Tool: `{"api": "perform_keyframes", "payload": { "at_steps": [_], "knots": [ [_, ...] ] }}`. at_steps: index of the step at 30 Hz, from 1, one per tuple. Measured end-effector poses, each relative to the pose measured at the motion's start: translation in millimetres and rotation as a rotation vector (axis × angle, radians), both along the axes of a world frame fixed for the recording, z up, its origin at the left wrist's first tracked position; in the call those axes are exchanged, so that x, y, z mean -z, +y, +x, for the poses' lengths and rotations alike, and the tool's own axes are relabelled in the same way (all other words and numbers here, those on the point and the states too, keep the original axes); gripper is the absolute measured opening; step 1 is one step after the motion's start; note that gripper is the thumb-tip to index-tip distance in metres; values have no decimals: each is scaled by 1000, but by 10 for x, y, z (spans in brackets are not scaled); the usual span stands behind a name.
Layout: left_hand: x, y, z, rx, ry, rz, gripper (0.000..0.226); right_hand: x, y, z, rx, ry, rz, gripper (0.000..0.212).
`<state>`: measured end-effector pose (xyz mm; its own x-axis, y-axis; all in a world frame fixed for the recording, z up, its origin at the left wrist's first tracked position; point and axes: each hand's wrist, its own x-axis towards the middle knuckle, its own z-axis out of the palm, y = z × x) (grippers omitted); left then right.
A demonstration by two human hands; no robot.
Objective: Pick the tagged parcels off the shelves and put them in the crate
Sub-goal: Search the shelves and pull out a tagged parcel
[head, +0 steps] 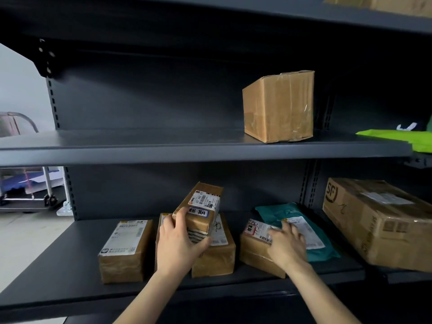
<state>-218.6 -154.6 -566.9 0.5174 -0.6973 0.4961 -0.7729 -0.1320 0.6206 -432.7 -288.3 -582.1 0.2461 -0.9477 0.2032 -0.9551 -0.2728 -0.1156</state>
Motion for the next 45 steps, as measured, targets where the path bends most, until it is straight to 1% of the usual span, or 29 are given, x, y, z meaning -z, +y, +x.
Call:
{"api": "perform_keyframes", "payload": {
  "at_steps": [2,6,8,10,13,15,17,18,19,21,23,24,26,28,31,33,35,36,38,40,42,43,45],
  "knots": [
    [0,0,7,6,-4,1,87,62,28,159,-45,-23,6,55],
    [9,-8,8,5,-12,3,87,205,4,352,-110,93,42,62],
    [14,-4,1,5,-13,3,87,224,-8,370,-127,109,26,60],
    [18,-3,1,-1,-17,6,87,241,-8,334,-185,85,11,54],
    [19,-8,9,-4,-10,7,86,286,23,197,-296,-13,-57,46],
    [11,-12,4,-5,-5,8,86,247,65,135,-257,-83,-116,49],
    [4,-14,-5,-7,-7,13,86,181,117,156,-154,-56,-177,60],
    [3,-15,-5,-8,-8,18,86,164,144,188,-110,-38,-190,62],
    [3,-19,-4,-7,-8,20,87,160,173,222,-80,-32,-186,60],
    [6,-19,7,-3,-1,25,87,182,229,255,-72,-33,-165,50],
    [7,-18,24,-3,7,28,88,226,235,204,-154,-59,-160,38],
    [9,-21,32,-4,10,29,88,243,213,155,-236,-128,-146,35],
    [12,-28,38,-5,9,25,88,245,160,40,-373,-335,-45,37],
    [4,-29,32,-5,14,16,87,230,116,-81,-397,-495,55,44],
    [-7,-26,10,-6,16,21,87,263,90,-196,-338,-730,77,48],
    [-7,-23,0,2,5,26,89,256,111,-174,-270,-913,150,45],
    [-11,-7,-2,22,2,11,94,235,118,-117,-126,-1074,231,36],
    [-16,8,1,38,18,0,97,223,113,-89,-36,-1123,282,36],
    [-37,39,11,67,109,-34,103,221,88,-43,118,-1184,443,47],
    [-60,27,52,97,313,-96,103,215,110,-7,195,-1232,618,47],
    [-77,-16,107,124,547,-122,95,219,152,8,205,-1231,691,37],
    [-78,-30,134,132,618,-102,86,236,160,13,197,-1222,696,30],
    [-72,-38,163,139,667,-62,69,254,162,31,176,-1230,698,20]
  ]
}}
